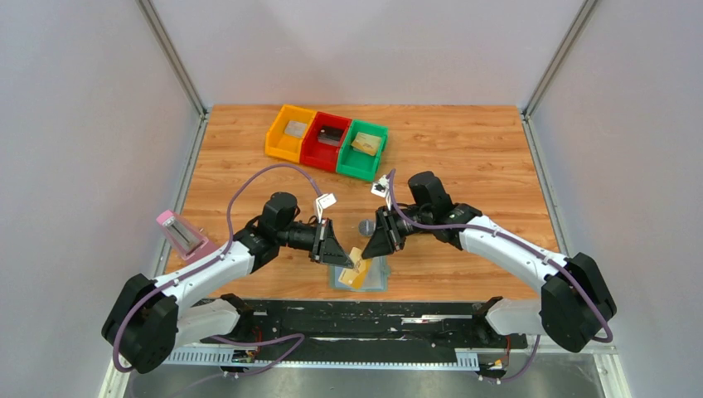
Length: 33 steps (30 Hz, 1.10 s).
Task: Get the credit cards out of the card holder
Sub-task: Remove the credit card from the card holder, then place the credit card in the storage box.
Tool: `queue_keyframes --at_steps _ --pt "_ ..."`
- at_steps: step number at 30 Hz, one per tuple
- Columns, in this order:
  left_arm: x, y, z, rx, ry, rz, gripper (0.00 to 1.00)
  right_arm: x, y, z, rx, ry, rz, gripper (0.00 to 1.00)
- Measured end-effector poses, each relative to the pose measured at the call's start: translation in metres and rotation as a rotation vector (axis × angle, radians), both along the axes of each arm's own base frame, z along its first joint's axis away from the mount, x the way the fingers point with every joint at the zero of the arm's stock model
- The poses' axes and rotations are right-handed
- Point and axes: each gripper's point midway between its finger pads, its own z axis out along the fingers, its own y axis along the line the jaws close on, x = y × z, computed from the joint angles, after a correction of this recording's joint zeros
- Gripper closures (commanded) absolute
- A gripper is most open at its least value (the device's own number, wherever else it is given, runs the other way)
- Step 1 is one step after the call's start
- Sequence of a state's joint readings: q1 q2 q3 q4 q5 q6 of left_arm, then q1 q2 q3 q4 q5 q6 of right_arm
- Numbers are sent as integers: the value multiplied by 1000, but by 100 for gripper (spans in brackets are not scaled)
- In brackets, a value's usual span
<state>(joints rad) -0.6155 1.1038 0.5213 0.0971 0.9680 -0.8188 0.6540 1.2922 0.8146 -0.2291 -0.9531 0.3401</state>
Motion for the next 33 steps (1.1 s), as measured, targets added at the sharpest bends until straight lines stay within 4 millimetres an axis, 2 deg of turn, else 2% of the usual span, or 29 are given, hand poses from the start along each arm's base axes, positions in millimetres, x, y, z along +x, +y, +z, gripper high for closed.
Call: queue_keyframes --at_steps 2,4,6,8,10,16,19,24,33 --pt "-1 0 0 1 3 -4 100 0 0 0 1 -7 2 99" --pt "-1 0 0 1 1 -8 98 0 0 0 1 -8 3 100" --pt "-1 1 -1 8 -1 -5 82 -1 0 2 7 -5 6 100" --pt "1 1 -2 20 -4 1 60 -1 0 3 9 -4 6 100" --pt "3 2 -3 46 -7 15 49 -1 0 5 13 -8 0 100" --pt "24 3 17 125 -87 87 26 3 -6 10 10 -30 -63 100" --pt "42 9 34 188 -176 165 20 12 -11 12 4 -42 -117 100" --pt "70 33 54 329 -333 317 13 48 -23 6 -51 -44 -284 100" --pt "85 99 66 535 -543 553 13 176 -37 9 -132 -24 -724 100"
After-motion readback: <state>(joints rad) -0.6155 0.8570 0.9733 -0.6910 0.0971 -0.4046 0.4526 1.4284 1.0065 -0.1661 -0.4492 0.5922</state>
